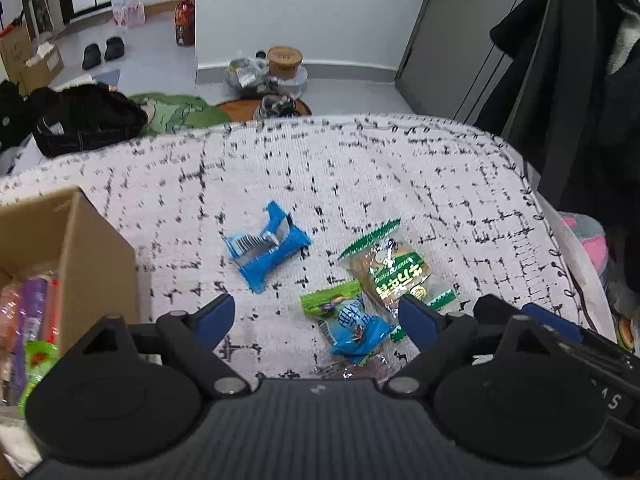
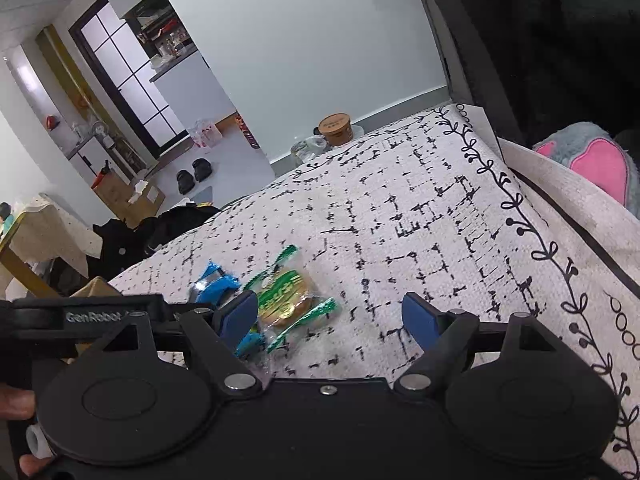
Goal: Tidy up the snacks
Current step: 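Grasp the blue-and-green snack pack with the left gripper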
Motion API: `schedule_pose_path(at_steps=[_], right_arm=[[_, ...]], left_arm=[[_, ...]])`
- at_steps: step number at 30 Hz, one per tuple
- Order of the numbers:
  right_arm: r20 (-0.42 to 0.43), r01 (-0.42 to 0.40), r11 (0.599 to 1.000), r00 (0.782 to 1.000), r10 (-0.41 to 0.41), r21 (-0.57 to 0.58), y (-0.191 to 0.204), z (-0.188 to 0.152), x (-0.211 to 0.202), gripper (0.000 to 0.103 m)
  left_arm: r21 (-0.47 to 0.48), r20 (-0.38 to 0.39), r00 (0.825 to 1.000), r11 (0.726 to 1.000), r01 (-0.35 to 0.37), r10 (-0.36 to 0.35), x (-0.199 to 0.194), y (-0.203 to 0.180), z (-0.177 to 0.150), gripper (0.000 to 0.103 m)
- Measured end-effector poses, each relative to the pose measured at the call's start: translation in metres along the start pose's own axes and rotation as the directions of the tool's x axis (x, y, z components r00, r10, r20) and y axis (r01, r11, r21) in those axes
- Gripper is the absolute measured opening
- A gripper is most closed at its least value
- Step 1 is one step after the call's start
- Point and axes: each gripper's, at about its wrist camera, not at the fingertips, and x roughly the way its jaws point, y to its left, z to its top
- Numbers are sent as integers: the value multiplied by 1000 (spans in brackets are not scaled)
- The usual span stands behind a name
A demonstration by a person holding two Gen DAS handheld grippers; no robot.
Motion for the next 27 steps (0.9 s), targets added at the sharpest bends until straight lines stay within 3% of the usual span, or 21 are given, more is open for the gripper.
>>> schedule_pose_path(at_steps=[5,11,14,16,27], right_arm=[[2,6,1000,1000,-6,2,-4,2,8,74],[-1,7,999,1000,-7,-46,3,1,16,72],[-14,-6,998,1000,6,-57,6,-1,19,72],[-14,-7,997,1000,6,-73,9,-2,21,72],[9,-19,987,1000,21,-159,33,4,38,72]], left_arm=[[-44,-40,999,999,-8,6,21,4,-3,79],[-74,-69,998,997,-5,0,38,6,-7,61],[-59,-52,998,998,-29,26,38,5,-6,40],[-67,-53,998,997,-33,29,37,7,-5,35],[-26,32,996,997,-78,79,4,13,-1,34]])
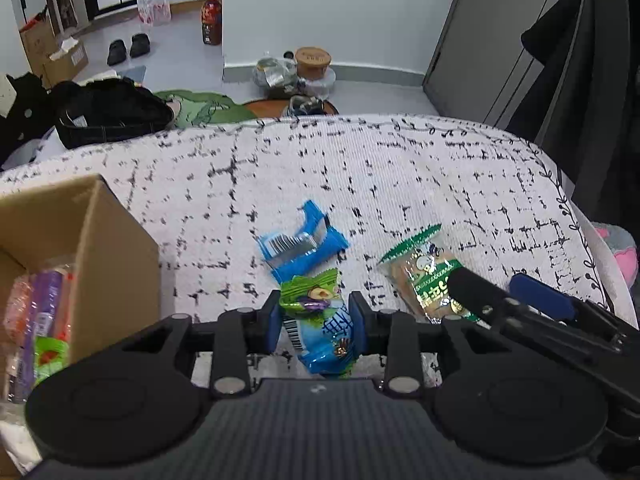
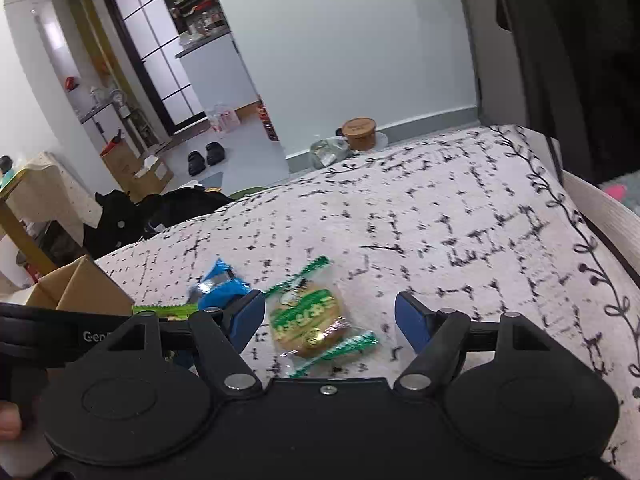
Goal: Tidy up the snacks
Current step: 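Grasp the blue-and-green snack pack with the left gripper, then grasp the green-wrapped round cake with the right gripper while the left holds the blue pack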
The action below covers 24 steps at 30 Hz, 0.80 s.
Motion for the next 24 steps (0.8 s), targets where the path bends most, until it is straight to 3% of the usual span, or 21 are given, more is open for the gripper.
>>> schedule_pose_path(at_steps=[7,20,21,23,24], right_arm=[[-30,-17,999,999,15,-46,14,-2,7,72],[-53,62,985,996,-71,-159,33,-13,29,73],[-60,68,982,995,-80,-174,35,-14,29,70],[-72,81,980,993,-96,-182,35,-15,29,50],[-77,79,980,993,-94,-182,34,-15,30,48]], left_arm=[[11,30,999,999,-32,32,-13,9,0,34],[26,36,999,999,-36,35,-23,18,-7,34],[27,36,999,999,-37,36,-23,19,-7,34],[26,36,999,999,-37,36,-24,19,-8,34],[25,36,999,999,-38,37,-25,20,-8,34]])
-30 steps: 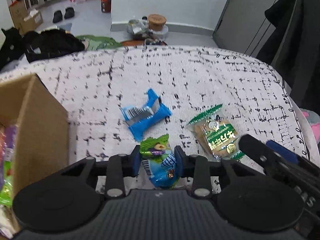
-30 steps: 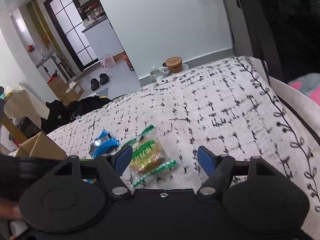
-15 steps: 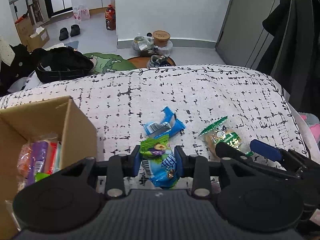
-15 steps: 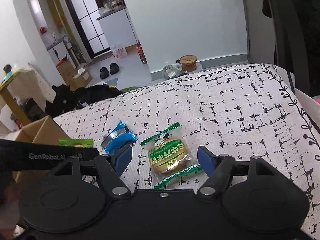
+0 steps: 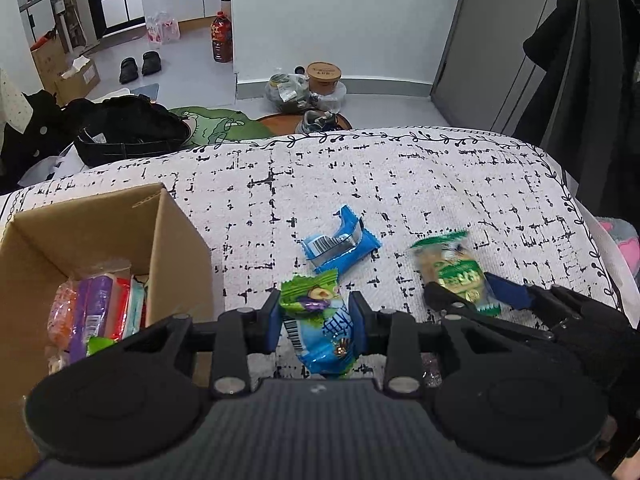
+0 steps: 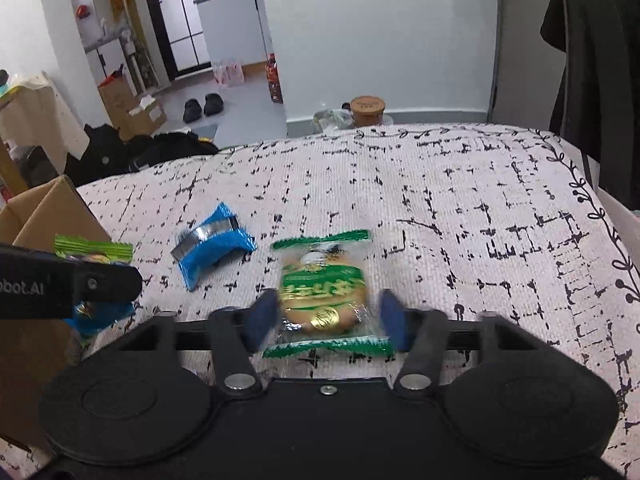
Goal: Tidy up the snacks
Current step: 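Grasp the green-wrapped round cake with the right gripper while the left holds the blue pack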
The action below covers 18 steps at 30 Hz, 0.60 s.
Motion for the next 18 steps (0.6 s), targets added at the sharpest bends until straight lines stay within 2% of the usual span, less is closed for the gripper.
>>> schedule_pose_path(at_steps=[6,18], right_arm=[[-3,-20,999,1000,20,25,-4,0,-9,47],[72,-48,997,996,43,58,12,10,-48,47]], left_arm=[[11,26,1000,1000,15,-15,-14,2,-1,34],[1,77,996,999,50,-49,-46,23,1,34]])
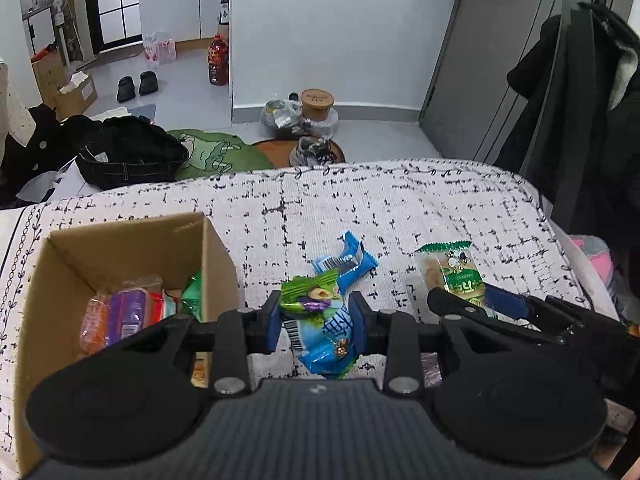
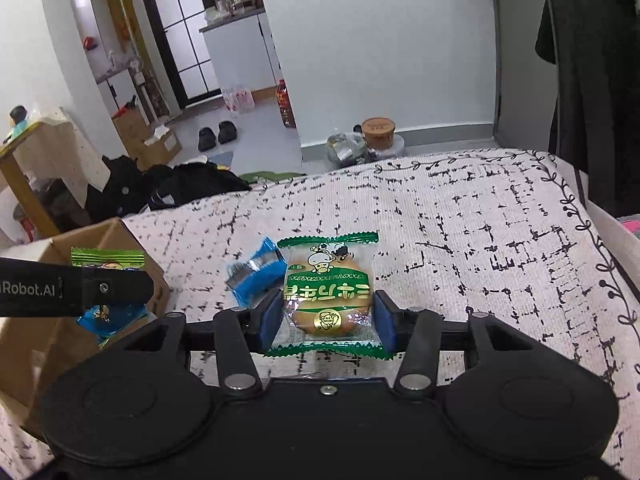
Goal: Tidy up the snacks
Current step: 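Grasp the green-wrapped round cake with the right gripper while the left holds the blue pack, then carry the blue pack and green cake over the box and open both grippers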
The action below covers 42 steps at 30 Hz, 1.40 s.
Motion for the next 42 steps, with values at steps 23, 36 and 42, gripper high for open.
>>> schedule_pose_path(at_steps=[23,36,42], right_arm=[[64,13,996,998,-19,93,34,0,-36,47],[78,-10,995,997,3,99,61,-1,-49,47],[71,-22,995,997,15,93,79,-2,-50,47]], left_arm=[[-31,72,996,998,51,-49,-47,49,-5,34],[-31,65,996,998,57,-55,-64,88,-7,34],[-26,44,996,997,76,-75,-69,104,-14,34]])
